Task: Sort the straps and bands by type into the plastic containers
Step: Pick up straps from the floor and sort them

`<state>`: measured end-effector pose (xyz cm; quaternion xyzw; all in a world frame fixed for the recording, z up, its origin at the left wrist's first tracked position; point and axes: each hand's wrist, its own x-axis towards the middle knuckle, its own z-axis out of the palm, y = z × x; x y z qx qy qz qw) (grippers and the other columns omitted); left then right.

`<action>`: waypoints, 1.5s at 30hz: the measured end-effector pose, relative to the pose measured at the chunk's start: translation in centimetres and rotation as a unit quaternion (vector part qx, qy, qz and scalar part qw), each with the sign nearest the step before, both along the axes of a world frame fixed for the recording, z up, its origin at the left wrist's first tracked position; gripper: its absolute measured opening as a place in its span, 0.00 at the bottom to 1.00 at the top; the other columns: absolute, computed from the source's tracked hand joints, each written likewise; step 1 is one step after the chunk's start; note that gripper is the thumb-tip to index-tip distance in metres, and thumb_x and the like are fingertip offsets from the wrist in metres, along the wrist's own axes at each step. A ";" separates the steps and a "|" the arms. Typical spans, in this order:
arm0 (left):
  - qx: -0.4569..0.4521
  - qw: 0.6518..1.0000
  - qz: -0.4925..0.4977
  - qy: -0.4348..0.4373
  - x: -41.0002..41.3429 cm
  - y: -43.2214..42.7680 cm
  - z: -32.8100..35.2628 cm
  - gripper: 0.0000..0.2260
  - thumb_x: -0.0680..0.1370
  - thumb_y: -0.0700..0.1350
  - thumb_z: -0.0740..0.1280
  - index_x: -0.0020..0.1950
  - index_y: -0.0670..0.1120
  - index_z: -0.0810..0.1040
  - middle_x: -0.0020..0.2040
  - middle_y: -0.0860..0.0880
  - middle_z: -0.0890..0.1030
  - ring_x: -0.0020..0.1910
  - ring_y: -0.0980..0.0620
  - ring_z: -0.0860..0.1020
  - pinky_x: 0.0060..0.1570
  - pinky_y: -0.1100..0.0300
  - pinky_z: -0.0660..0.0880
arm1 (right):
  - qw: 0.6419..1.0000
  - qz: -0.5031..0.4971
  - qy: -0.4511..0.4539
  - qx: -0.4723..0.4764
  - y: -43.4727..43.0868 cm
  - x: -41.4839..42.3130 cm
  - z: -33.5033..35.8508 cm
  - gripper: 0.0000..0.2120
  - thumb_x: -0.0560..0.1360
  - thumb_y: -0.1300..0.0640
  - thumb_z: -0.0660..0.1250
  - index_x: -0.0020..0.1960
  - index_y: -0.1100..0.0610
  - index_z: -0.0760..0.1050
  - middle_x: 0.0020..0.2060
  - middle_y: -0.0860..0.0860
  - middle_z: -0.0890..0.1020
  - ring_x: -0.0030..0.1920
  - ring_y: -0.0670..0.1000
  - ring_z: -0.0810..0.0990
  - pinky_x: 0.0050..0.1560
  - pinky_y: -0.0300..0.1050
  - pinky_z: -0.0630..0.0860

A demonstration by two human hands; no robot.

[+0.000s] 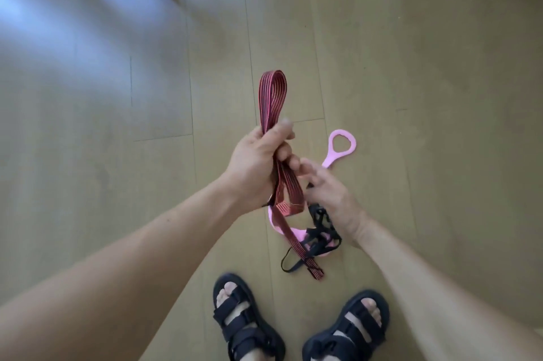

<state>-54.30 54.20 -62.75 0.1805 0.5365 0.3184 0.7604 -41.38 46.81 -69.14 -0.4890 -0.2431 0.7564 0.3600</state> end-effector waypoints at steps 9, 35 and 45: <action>0.004 0.981 0.153 0.115 -3.7 4.7 0.2 0.09 0.80 0.46 0.63 0.41 0.47 0.72 0.27 0.52 0.65 0.21 0.56 0.57 0.22 0.65 0.56 | 0.968 0.202 -0.135 -0.062 -4.9 -0.9 -1.2 0.10 0.74 0.52 0.71 0.43 0.59 0.79 0.35 0.51 0.82 0.38 0.49 0.80 0.43 0.42 0.74; -0.011 0.958 -0.237 0.161 -4.0 -3.8 -6.6 0.05 0.79 0.40 0.68 0.43 0.43 0.78 0.37 0.48 0.83 0.35 0.56 0.81 0.36 0.66 0.73 | 0.966 -0.146 -0.214 -0.011 -0.2 -1.9 -0.4 0.08 0.78 0.54 0.68 0.42 0.50 0.84 0.31 0.43 0.79 0.35 0.45 0.74 0.39 0.41 0.72; -0.158 0.974 -0.044 0.154 -4.7 -4.4 -13.2 0.08 0.77 0.40 0.70 0.46 0.43 0.71 0.26 0.48 0.68 0.24 0.50 0.68 0.27 0.58 0.72 | 0.791 0.264 -0.530 -0.153 -6.0 2.2 -14.1 0.47 0.68 0.46 0.75 0.79 0.45 0.51 0.77 0.52 0.54 0.75 0.58 0.57 0.71 0.54 0.64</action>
